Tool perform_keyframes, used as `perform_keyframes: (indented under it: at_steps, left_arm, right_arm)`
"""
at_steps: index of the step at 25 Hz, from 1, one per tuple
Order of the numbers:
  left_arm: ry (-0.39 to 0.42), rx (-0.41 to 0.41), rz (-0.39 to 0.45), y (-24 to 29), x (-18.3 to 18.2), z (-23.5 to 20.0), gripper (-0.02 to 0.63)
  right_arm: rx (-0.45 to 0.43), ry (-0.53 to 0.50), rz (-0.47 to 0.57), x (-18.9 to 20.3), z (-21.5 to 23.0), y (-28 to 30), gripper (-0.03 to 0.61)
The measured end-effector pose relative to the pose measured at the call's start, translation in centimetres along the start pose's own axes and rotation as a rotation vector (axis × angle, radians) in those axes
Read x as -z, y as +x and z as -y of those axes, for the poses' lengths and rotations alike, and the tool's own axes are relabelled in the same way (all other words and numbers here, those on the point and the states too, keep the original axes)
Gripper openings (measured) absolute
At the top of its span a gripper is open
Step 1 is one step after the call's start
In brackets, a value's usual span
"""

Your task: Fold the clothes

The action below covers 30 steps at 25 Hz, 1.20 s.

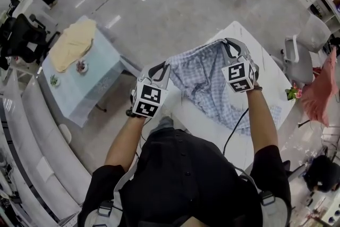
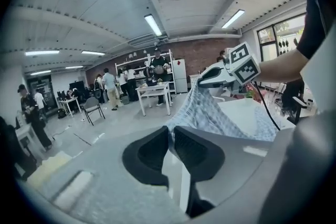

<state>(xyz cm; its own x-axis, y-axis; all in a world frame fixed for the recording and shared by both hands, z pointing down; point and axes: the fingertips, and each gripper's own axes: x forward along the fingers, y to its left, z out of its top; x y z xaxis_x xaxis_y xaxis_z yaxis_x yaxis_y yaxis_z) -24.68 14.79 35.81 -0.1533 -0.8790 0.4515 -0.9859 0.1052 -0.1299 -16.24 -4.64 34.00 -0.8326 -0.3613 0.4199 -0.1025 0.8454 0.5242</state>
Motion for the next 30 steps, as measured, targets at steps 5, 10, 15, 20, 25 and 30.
perform_keyframes:
  at_steps: [5,10,15,20,25,30]
  left_arm:
    - [0.002,0.046,-0.029,2.6,0.9,-1.6,0.046]
    - [-0.04,0.069,-0.054,3.9,1.5,-3.6,0.046]
    - [-0.093,0.08,-0.076,4.9,3.0,-5.4,0.046]
    - [-0.121,0.084,-0.126,6.1,5.9,-7.3,0.046]
    - [-0.174,0.093,-0.166,7.4,7.9,-7.1,0.046]
    - [-0.173,0.094,-0.206,8.2,9.2,-7.3,0.051]
  right_arm:
    - [-0.011,0.016,-0.03,0.4,0.4,4.2,0.043]
    - [-0.041,-0.023,-0.017,-0.8,0.6,8.3,0.043]
    - [-0.099,-0.106,-0.008,-1.5,-0.7,12.8,0.043]
    - [-0.176,-0.089,-0.04,-0.3,-3.5,16.5,0.043]
    - [-0.232,-0.081,-0.075,2.2,-5.0,17.9,0.044]
    - [-0.284,-0.063,-0.087,2.4,-6.5,19.2,0.047]
